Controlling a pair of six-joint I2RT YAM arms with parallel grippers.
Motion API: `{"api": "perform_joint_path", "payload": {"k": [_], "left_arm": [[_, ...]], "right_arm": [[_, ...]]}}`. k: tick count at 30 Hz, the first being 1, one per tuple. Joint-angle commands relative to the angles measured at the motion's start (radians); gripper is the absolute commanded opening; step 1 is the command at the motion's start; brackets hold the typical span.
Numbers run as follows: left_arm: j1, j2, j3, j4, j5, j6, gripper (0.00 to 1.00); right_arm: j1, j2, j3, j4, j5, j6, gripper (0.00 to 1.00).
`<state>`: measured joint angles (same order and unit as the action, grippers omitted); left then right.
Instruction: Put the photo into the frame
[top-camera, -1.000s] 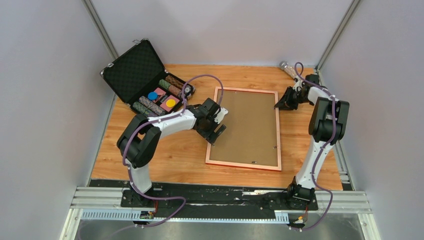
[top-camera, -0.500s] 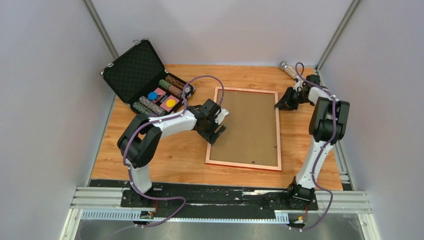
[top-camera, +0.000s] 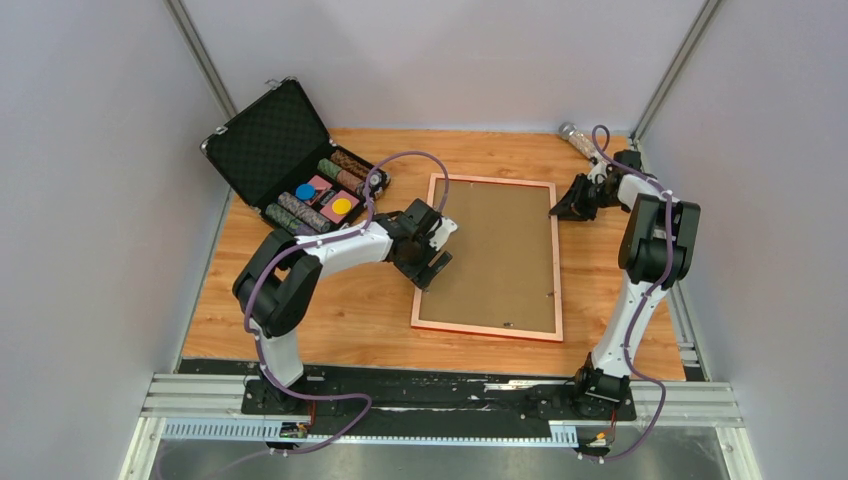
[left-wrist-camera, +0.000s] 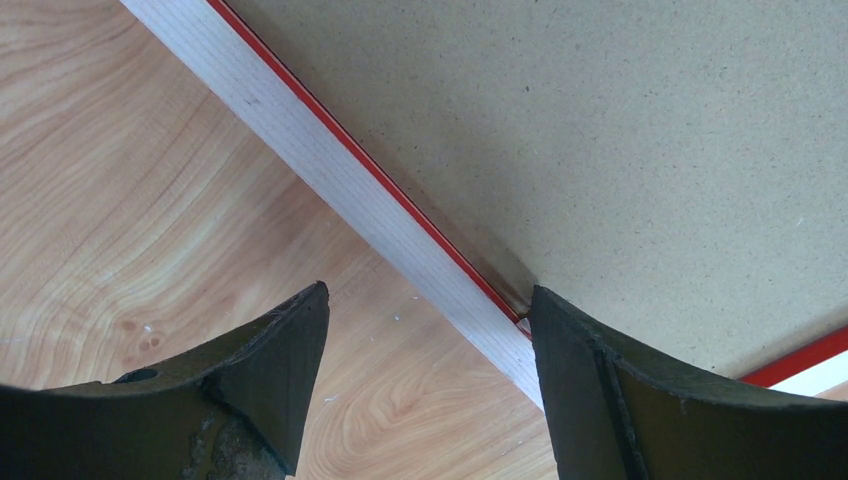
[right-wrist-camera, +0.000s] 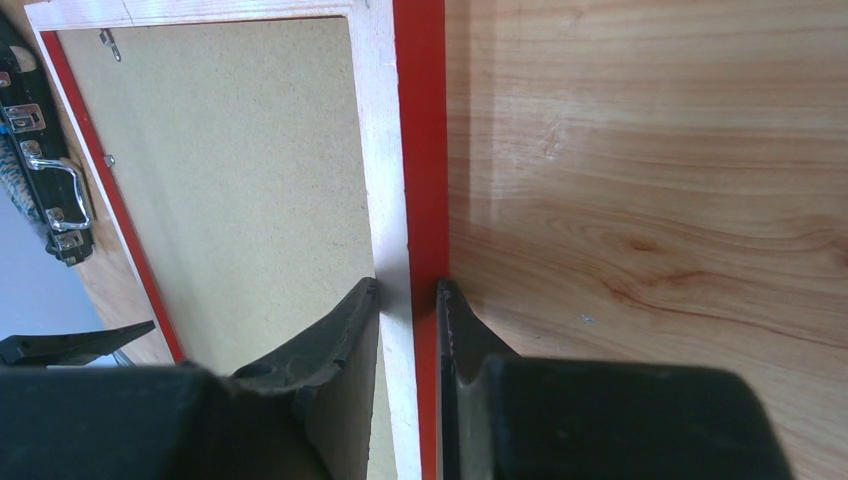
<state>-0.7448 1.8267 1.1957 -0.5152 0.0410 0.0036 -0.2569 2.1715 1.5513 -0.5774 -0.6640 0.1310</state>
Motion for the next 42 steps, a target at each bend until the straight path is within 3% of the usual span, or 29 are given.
{"api": "perform_joint_path", "payload": {"k": [1,10,20,22,35,42], "left_arm": [[-0.007,-0.035,-0.019,-0.031,-0.016,0.025,0.81],[-0.007,-0.053,0.004,-0.032,-0.014,0.017,0.87],[0.0,-0.128,0.067,-0.026,-0.107,0.036,1.0],[0.012,-0.136,0.087,-0.028,-0.112,0.033,1.0],[0.105,-0.143,0.16,-0.034,-0.066,0.005,1.0],[0.117,-0.158,0.153,-0.04,-0.057,0.002,1.0]], "right_arm": [[-0.019,0.023,-0.003,0.036,0.023,0.018,0.0],[-0.019,0.019,-0.001,0.036,0.004,0.009,0.02],[-0.008,-0.061,-0.058,-0.025,-0.058,-0.108,0.4],[0.003,-0.094,-0.103,-0.033,-0.039,-0.14,0.43],[0.079,-0.282,-0.335,-0.03,0.176,-0.281,0.38],[0.088,-0.261,-0.319,-0.023,0.213,-0.278,0.17]]}}
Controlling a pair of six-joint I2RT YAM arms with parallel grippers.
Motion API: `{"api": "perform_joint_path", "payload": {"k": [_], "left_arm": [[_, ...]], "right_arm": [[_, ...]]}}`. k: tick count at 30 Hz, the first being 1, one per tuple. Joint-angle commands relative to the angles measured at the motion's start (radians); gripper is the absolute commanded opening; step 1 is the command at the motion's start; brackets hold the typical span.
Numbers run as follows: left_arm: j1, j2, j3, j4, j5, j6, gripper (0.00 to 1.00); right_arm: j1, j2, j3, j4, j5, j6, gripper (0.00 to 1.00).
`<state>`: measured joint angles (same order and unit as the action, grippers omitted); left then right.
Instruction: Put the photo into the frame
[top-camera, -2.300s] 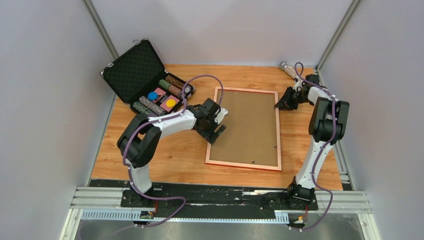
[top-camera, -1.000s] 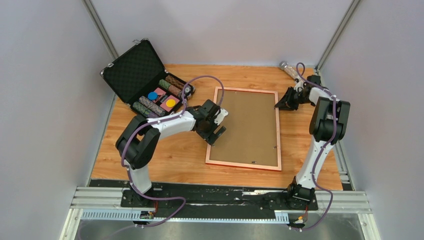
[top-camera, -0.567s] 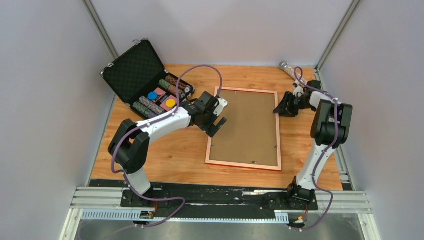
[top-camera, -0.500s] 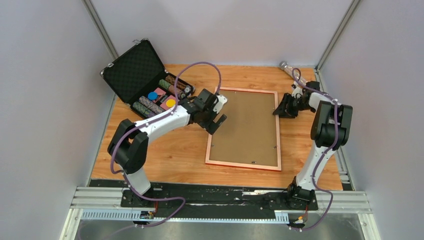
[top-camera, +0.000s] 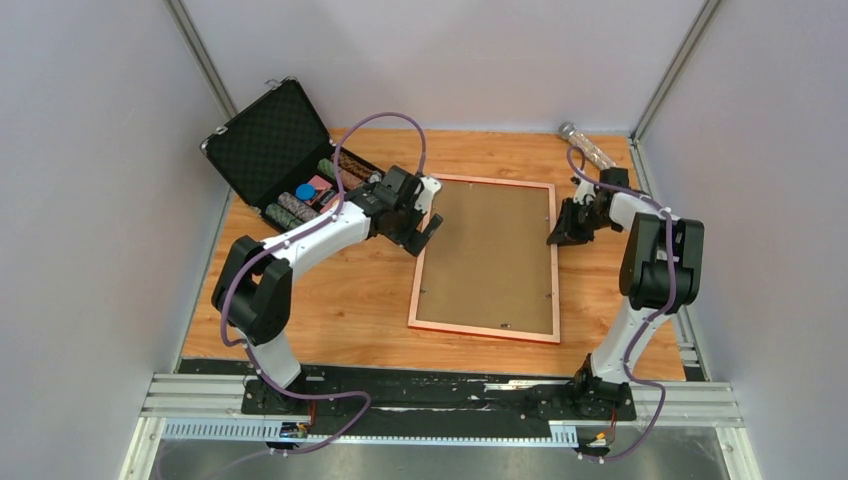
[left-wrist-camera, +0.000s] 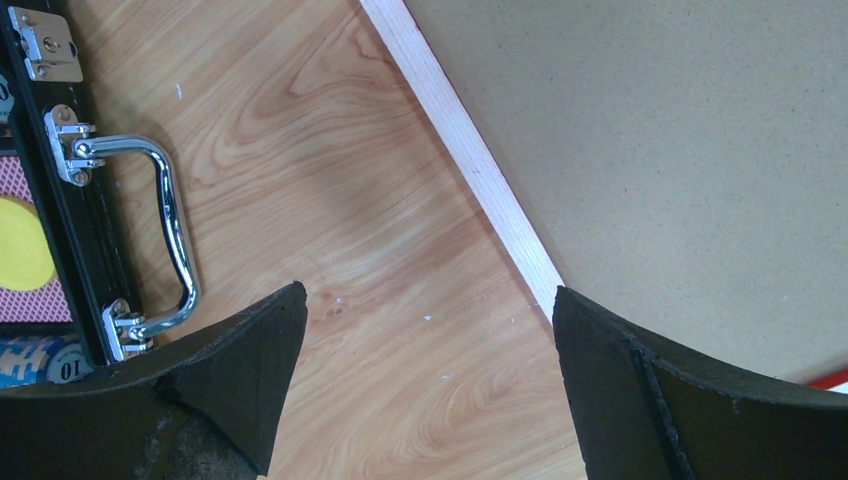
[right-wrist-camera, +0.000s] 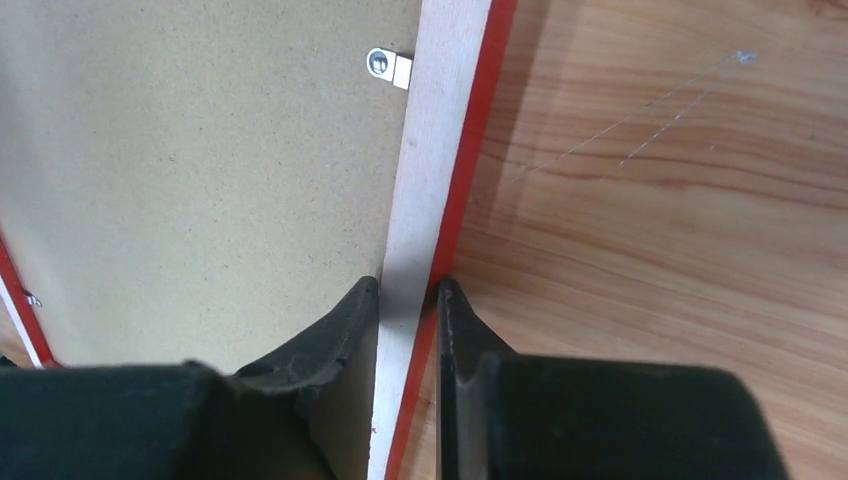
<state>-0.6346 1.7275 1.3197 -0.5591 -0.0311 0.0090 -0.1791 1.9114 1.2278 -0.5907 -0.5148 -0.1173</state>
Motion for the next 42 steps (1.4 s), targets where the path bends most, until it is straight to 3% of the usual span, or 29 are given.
{"api": "perform_joint_path", "payload": {"k": [1,8,27,33,42], "left_arm": [[0.01,-0.064,0.028,0.0,0.019,-0.003,1.0],[0.064,-0.109,0.02,-0.04,0.055,0.015,1.0],[0.122,-0.124,-0.014,-0.023,0.093,0.07,1.0],[0.122,-0.086,-0.007,0.0,0.12,0.073,1.0],[0.122,0.055,0.075,-0.007,0.198,0.031,1.0]], "right_arm": [[0.01,0.004,0.018,-0.01,0.065,-0.032,0.14],[0.015,0.08,0.174,-0.046,0.05,-0.167,0.0],[0.027,0.235,0.486,-0.368,0.081,-0.868,0.0],[0.092,0.248,0.498,-0.372,0.077,-0.919,0.01],[0.246,0.306,0.566,-0.324,0.03,-0.861,0.01]]}}
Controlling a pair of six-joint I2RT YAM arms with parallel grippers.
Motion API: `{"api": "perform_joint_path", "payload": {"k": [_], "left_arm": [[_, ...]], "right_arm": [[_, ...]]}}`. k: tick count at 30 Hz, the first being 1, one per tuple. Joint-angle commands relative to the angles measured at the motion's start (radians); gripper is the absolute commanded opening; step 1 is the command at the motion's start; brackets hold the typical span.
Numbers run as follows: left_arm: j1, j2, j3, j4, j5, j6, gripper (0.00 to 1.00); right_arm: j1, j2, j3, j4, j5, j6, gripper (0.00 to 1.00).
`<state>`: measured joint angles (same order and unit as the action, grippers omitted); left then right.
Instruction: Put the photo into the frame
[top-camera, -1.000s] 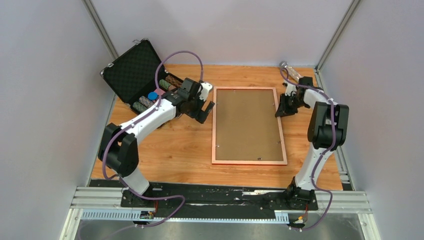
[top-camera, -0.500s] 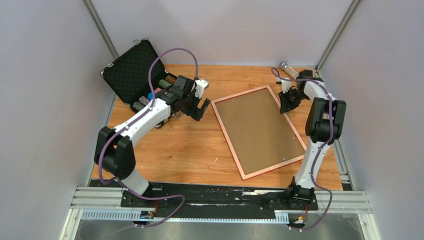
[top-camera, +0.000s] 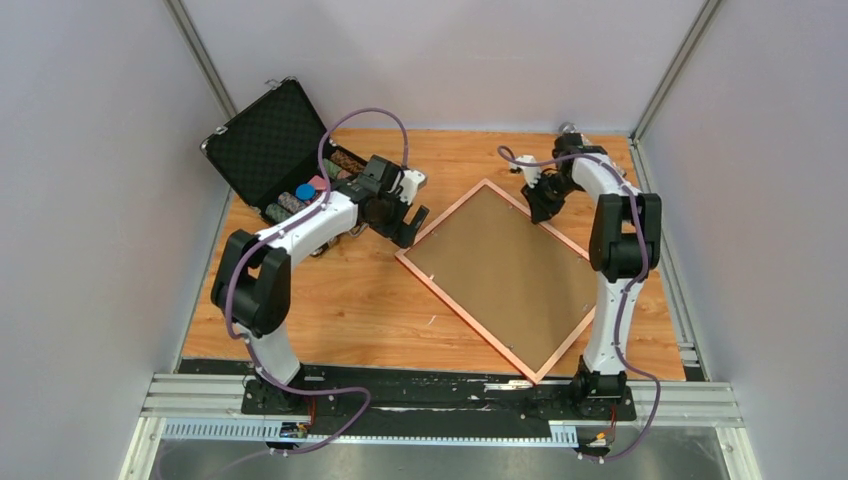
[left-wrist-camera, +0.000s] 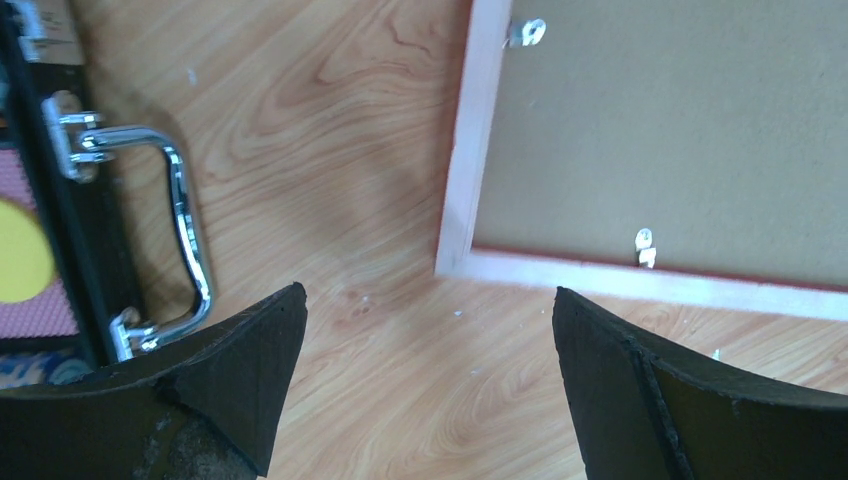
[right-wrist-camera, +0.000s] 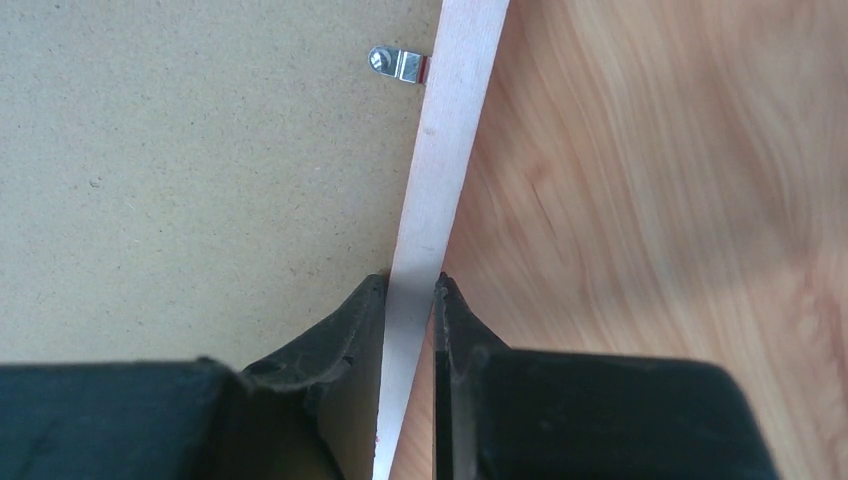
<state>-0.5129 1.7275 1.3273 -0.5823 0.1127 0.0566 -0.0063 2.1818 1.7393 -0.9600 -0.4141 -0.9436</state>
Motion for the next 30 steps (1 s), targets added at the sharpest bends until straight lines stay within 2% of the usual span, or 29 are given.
{"api": "perform_joint_path", "payload": {"k": [1,8,16,30], "left_arm": [[0.001,0.065,0.073,0.009,0.065,-0.02,1.0],[0.001,0.166,0.123,-0.011,0.077,-0.046,0.99],[0.001,0.162,0.097,-0.005,0.066,-0.023,0.98],[0.002,0.215,0.111,0.001,-0.043,0.103,0.87]], "right_arm": [[0.083,0.04,0.061,0.051,-0.08,-0.028,0.01],[0.132,0.074,0.108,0.09,-0.114,0.012,0.01],[0.142,0.072,0.109,0.133,-0.176,0.072,0.02],[0.151,0.054,0.056,0.145,-0.149,0.092,0.01]]}}
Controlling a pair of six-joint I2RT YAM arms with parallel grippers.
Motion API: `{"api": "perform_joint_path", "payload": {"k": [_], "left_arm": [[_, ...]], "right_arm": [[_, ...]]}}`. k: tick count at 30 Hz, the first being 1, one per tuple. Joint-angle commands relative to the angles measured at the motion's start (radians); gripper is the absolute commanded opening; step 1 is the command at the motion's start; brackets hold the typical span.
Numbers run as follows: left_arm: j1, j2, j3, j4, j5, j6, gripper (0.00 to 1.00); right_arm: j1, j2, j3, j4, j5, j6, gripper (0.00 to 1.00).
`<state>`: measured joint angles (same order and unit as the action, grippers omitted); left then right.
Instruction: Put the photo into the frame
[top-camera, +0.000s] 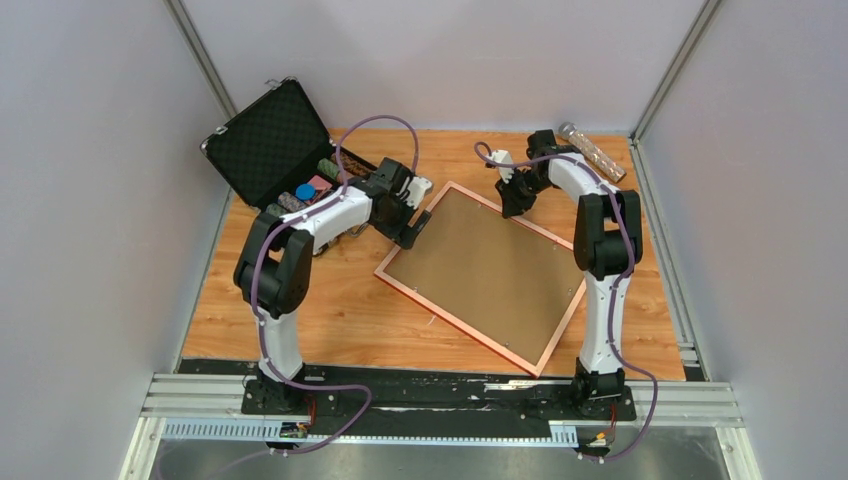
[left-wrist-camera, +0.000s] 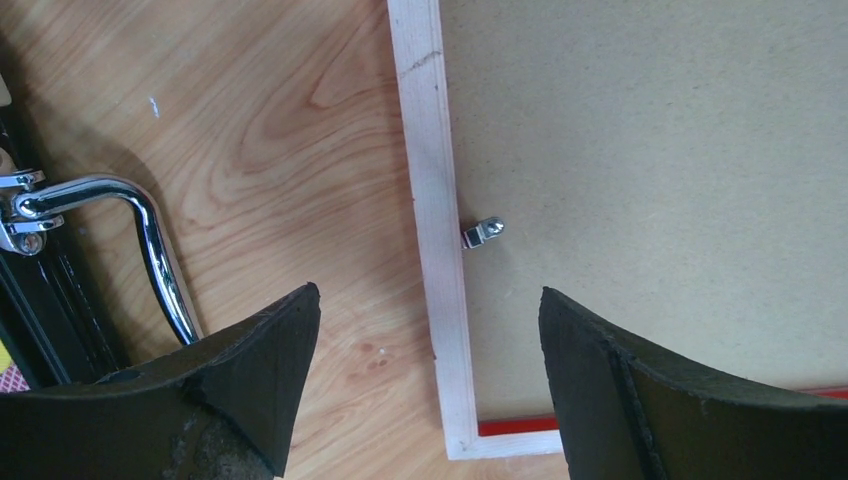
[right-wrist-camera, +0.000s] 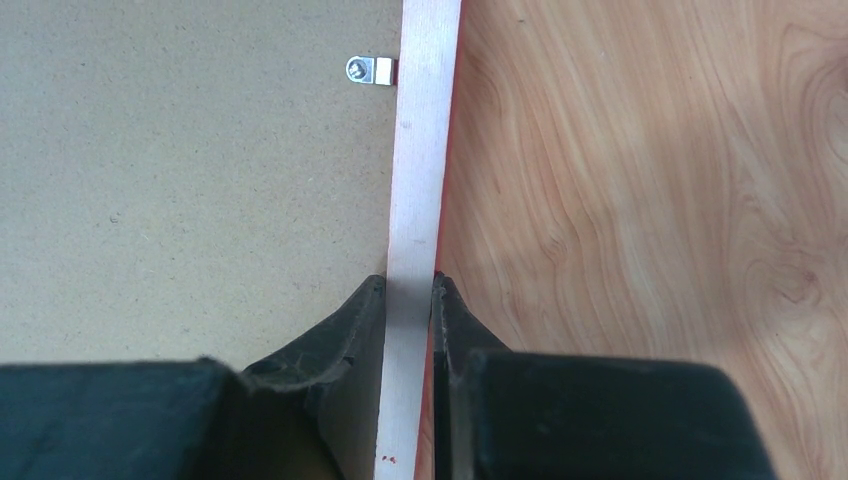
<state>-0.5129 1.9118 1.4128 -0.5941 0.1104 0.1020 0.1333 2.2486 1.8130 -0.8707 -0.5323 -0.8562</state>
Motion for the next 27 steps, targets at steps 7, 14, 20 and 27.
{"api": "perform_joint_path", "payload": {"k": [7,14,20,27], "left_arm": [[0.002,0.074,0.036,0.03,-0.058,0.079,0.8],[0.002,0.087,0.028,0.059,-0.054,0.078,0.69],[0.002,0.101,0.032,0.079,-0.048,0.073,0.63],[0.002,0.114,0.042,0.091,-0.052,0.067,0.56]], "right_arm": [[0.012,-0.027,-0.05,0.063,-0.02,0.012,0.01],[0.012,-0.027,-0.063,0.07,-0.024,0.027,0.01],[0.011,-0.028,-0.078,0.077,-0.028,0.037,0.01],[0.011,-0.029,-0.089,0.082,-0.023,0.04,0.01]]}}
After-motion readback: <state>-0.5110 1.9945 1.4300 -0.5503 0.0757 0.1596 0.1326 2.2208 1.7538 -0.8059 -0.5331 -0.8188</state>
